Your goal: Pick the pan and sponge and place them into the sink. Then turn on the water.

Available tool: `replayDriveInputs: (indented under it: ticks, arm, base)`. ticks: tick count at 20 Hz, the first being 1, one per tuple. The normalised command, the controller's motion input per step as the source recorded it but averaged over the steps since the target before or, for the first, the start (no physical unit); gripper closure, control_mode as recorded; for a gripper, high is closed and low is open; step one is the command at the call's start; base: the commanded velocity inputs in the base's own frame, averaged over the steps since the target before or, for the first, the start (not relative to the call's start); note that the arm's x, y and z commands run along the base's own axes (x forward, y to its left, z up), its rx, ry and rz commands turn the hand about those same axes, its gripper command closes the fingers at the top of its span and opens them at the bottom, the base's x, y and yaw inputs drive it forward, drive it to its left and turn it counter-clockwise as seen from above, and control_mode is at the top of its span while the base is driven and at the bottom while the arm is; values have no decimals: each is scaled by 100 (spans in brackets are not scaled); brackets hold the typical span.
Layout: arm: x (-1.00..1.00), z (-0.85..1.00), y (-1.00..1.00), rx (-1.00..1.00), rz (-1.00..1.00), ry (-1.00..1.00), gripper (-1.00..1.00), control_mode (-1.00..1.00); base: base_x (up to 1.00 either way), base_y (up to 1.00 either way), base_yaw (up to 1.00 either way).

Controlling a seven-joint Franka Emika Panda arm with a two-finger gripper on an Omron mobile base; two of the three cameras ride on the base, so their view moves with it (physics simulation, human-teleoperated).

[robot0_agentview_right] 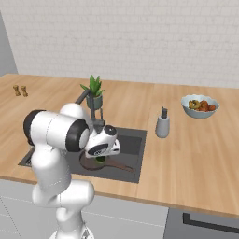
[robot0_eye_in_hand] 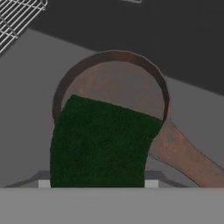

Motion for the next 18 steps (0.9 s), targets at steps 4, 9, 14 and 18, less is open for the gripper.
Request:
replayDriveInputs:
  ticks: [4, 9, 14, 18]
  arm:
    - [15, -23, 0, 0, 1, 2, -100, -100]
    - [0, 0, 0, 0, 0, 0, -100, -100]
    - [0, 14, 0, 0, 0, -2, -100, -100]
    - [-11, 60, 0, 1, 0, -7, -100, -100]
  base:
    - [0, 0, 0]
    - [0, 0, 0]
    - [0, 0, 0]
    - [0, 0, 0]
